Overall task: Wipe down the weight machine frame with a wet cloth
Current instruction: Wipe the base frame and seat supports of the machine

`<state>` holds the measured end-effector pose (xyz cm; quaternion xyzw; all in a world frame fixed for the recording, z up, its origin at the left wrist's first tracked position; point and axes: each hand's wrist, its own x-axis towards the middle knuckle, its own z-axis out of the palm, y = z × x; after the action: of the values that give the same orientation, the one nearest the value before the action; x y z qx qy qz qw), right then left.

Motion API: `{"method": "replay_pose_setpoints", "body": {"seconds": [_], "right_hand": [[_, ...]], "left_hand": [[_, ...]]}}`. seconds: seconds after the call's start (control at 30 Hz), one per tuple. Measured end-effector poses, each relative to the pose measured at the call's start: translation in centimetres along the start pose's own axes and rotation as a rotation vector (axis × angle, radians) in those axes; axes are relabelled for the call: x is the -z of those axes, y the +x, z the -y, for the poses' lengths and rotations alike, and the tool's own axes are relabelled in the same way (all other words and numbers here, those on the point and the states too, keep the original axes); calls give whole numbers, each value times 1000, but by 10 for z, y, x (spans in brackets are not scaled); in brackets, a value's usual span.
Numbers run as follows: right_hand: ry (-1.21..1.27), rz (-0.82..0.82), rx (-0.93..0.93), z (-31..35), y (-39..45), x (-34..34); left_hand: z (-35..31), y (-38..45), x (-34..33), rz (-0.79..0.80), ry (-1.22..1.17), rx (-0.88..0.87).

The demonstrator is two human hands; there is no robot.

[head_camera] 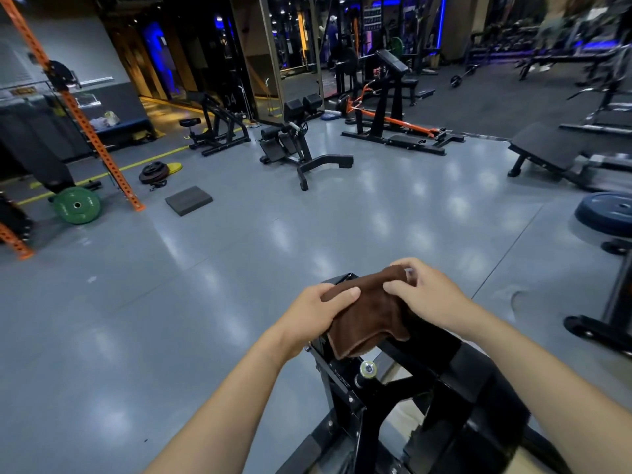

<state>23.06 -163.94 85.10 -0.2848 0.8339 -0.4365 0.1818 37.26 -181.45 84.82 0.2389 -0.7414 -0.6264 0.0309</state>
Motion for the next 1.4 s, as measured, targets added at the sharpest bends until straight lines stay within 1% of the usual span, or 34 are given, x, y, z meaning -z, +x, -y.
{"method": "replay_pose_setpoints", "body": {"seconds": [0.07, 0.13, 0.2, 0.3, 0.37, 0.43, 0.47, 0.5, 0.57, 0.6, 0.63, 0.67, 0.73, 0.77, 0.83, 0.9, 0.97, 1.03, 1.07, 1.17, 1.2, 1.27, 1.37, 1.4], "right_hand": [[181, 16, -57, 0, 1, 2], [181, -3, -81, -4, 2, 1], [133, -14, -94, -7, 2, 2], [212, 25, -112, -12, 1, 7], [295, 84, -118, -10, 1, 13], [319, 97, -60, -8, 3, 18], [314, 80, -8, -7, 4, 19], [294, 56, 55, -6, 6, 21], [185, 9, 180, -8, 6, 21], [93, -17, 227, -9, 6, 19], [-21, -46, 259, -13, 4, 16], [-139, -60, 278, -16, 0, 13], [-348, 4, 266, -25, -12, 3], [-419, 62, 243, -29, -20, -3], [-466, 147, 205, -34, -31, -10], [-490, 157, 163, -29, -31, -10], [-524, 111, 136, -19, -20, -9], [-532, 53, 172, -11, -8, -13], [-535, 61, 209, -11, -3, -18], [-606, 217, 270, -21, 0, -38], [-647, 229, 270, -25, -2, -41], [-677, 184, 240, -32, -12, -42], [-697, 106, 102, -43, -33, -26], [-708, 87, 63, -48, -41, -21]], "left_hand": [[4, 1, -2, 45, -204, 68], [7, 0, -3, 124, -327, 129], [12, 2, -2, 169, -386, 160], [18, 6, -6, 118, -510, 223], [20, 10, -9, 65, -519, 214], [21, 14, -12, -37, -400, 102], [22, 17, -13, -116, -252, -2], [23, 21, -12, -216, -23, -130], [24, 26, -9, -413, 508, -379], [25, 28, -7, -473, 675, -474], [27, 29, -7, -482, 750, -519], [30, 30, -8, -451, 772, -507], [43, 29, -15, -347, 778, -409], [50, 28, -19, -306, 773, -370], [61, 25, -25, -301, 717, -352], [62, 24, -26, -316, 679, -369], [60, 23, -26, -285, 675, -386], [60, 24, -26, -237, 660, -409], [61, 25, -25, -219, 638, -410], [69, 29, -24, -184, 430, -380], [70, 28, -24, -190, 345, -349], [74, 28, -25, -257, 223, -265], [72, 35, -23, -467, 84, -122], [71, 41, -22, -502, 24, -61]]}}
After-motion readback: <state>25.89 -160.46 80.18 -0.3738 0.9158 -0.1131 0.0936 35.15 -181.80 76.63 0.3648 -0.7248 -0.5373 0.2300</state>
